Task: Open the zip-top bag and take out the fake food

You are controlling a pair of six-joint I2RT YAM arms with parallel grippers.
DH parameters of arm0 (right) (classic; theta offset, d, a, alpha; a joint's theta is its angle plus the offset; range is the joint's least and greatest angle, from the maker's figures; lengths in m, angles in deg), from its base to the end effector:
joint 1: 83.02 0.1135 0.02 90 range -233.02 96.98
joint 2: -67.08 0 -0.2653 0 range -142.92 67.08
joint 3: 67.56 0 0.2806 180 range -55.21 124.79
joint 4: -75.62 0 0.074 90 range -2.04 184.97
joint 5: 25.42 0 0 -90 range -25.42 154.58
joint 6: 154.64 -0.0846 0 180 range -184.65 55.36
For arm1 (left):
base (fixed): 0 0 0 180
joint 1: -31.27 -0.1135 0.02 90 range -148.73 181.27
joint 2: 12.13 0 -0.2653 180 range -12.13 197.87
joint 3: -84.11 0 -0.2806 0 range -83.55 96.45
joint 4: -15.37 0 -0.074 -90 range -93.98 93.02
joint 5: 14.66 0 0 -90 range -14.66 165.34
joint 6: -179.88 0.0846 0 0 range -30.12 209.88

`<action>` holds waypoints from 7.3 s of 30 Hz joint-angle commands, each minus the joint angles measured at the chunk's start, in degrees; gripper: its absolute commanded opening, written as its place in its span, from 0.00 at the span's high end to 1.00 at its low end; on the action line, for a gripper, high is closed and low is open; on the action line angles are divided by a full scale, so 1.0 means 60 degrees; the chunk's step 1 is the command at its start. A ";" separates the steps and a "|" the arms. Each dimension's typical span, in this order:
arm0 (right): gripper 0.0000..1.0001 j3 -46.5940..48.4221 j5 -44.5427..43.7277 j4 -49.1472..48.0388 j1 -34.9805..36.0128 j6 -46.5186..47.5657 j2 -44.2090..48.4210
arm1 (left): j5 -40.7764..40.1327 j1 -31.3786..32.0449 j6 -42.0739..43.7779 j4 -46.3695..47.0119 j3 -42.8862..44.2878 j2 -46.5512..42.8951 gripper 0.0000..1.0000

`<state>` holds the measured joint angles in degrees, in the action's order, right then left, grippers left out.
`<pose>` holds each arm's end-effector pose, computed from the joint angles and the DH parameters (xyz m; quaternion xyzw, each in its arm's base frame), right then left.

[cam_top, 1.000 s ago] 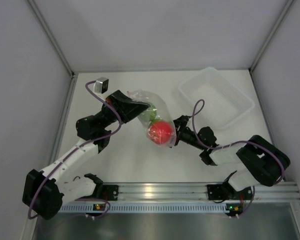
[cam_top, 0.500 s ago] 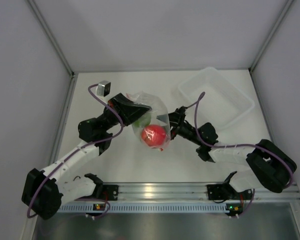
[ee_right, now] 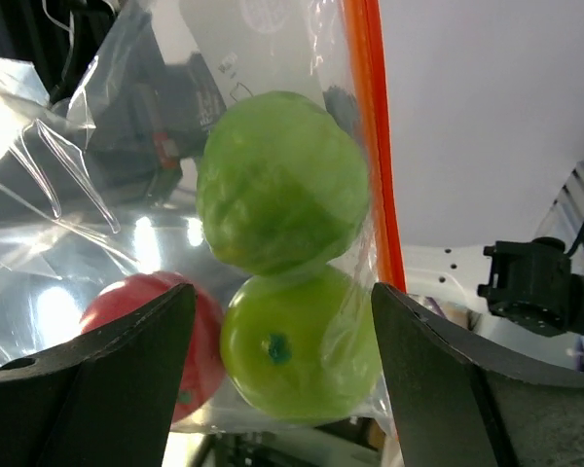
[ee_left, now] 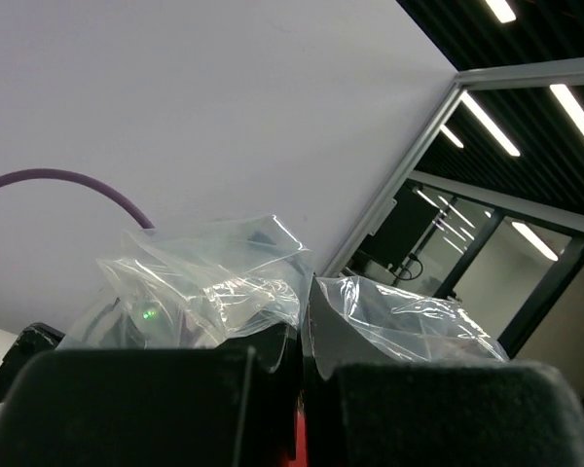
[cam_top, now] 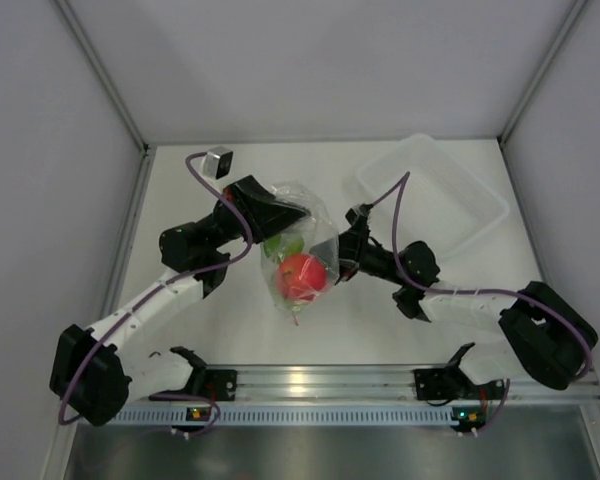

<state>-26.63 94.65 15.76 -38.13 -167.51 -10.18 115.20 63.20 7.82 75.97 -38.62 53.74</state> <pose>0.1986 0.2577 0.2648 0.0667 0.5682 0.8155 0.0877 0.2043 -0.1912 0.4231 0.1623 0.4138 -0.8059 0.3911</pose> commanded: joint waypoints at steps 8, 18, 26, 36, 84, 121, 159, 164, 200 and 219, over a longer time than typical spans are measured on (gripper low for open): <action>0.22 -0.0646 0.0658 0.3226 -0.2059 0.5979 0.2312 | 0.3198 0.0026 -0.1907 0.1831 0.2574 0.1472 1.00; 0.19 -0.0940 0.0834 0.7388 -0.4037 0.9568 0.5139 | 0.5602 0.0523 -0.2377 0.1787 0.3937 0.1825 1.00; 0.17 -0.0179 0.3026 0.8533 -0.5091 1.0348 0.6210 | 0.7345 0.2001 -0.2817 0.1787 0.4582 0.2030 1.00; 0.18 -0.1128 0.6341 0.2701 -0.5884 0.6174 0.6226 | 0.8050 0.2692 -0.2202 0.1758 0.4055 0.1795 1.00; 1.00 -0.0340 0.4657 -0.3132 -0.4404 0.3637 0.3119 | 0.8444 0.3293 0.0416 -0.0451 0.3573 0.1225 1.00; 1.00 0.6691 -0.5319 1.7688 0.1088 1.7072 0.2080 | 0.2657 -0.1469 0.9749 -0.7426 0.1038 -0.0094 0.01; 1.00 0.6458 -0.4395 1.7879 0.1470 1.8039 0.2695 | 0.5075 -0.0120 1.0762 -0.7426 0.1726 0.2030 0.73; 1.00 0.6546 -0.4308 1.7894 0.1484 1.8024 0.2607 | 0.5018 -0.0076 1.0748 -0.7426 0.1740 0.2045 0.80; 0.58 0.6472 -0.0648 1.6883 -0.0288 1.7497 0.3867 | 0.5764 0.0407 1.0513 -0.7427 0.1975 0.1694 1.00; 0.73 0.6239 -0.0206 1.6238 -0.0274 1.7291 0.3603 | 0.5823 0.0554 1.0425 -0.7441 0.2092 0.1576 1.00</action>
<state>9.48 92.92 116.28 -39.38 -64.24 11.40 148.46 66.26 70.24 28.82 -28.46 65.26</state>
